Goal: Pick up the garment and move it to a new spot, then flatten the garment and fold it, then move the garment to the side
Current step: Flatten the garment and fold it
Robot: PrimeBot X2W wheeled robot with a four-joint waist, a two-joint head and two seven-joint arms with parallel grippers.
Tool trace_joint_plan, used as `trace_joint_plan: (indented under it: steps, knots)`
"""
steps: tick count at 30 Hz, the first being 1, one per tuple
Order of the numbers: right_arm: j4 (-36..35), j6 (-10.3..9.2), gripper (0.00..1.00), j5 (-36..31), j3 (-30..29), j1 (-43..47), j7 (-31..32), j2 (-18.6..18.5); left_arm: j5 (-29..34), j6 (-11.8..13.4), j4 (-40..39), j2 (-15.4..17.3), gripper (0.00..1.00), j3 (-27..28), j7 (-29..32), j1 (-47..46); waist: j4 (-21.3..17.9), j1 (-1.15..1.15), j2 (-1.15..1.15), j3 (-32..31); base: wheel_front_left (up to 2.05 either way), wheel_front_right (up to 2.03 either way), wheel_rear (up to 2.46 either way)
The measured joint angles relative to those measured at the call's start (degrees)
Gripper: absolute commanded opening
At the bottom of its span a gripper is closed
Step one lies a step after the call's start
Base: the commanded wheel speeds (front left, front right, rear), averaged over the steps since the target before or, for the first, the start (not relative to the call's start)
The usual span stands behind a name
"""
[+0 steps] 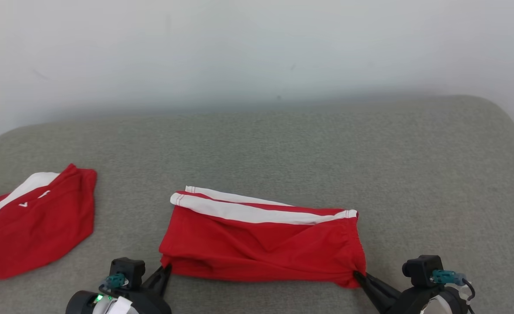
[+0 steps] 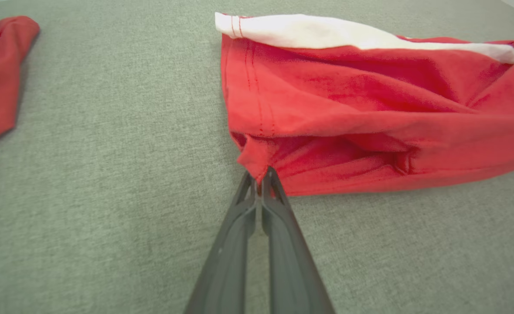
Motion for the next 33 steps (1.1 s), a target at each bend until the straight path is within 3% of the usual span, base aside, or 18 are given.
trace_joint_plan:
  steps: [10,24,25,26,27,33]
  knots:
    - [-1.3,0.07,0.0,2.8,0.7,0.0,2.8,-2.0,0.3,2.1,-3.7,0.3,0.0,0.3,-0.4,2.8,3.7,0.0,0.0,-1.3,0.0,0.0,0.0]
    - [-1.2,0.07,0.03,5.4,1.8,0.2,6.9,-2.4,0.1,3.6,-7.9,0.5,0.0,1.0,-0.4,4.8,3.1,0.01,0.0,-1.1,0.0,0.0,0.0]
    - [-1.2,0.07,1.0,5.5,1.8,0.2,6.9,-2.4,0.0,3.8,-8.0,0.5,0.22,1.2,-0.4,4.9,3.0,0.01,0.0,-1.1,0.0,0.0,0.0]
    - [-1.2,0.07,1.0,5.9,1.6,0.2,6.9,-2.4,-0.1,4.1,-8.1,0.5,0.48,1.2,-0.4,4.9,2.9,0.01,0.0,-1.1,0.0,0.0,0.0]
    - [-1.3,0.07,1.0,6.3,1.1,0.2,6.9,-2.4,-0.1,4.3,-8.5,0.5,1.0,1.4,-0.4,4.9,2.9,0.01,0.0,-1.1,0.0,0.0,0.0]
    - [-4.2,0.07,1.0,10.6,0.0,0.5,6.9,-2.6,-0.7,5.1,-10.5,1.7,1.0,2.9,-0.4,6.8,2.7,0.01,0.0,-1.9,0.0,0.0,0.0]
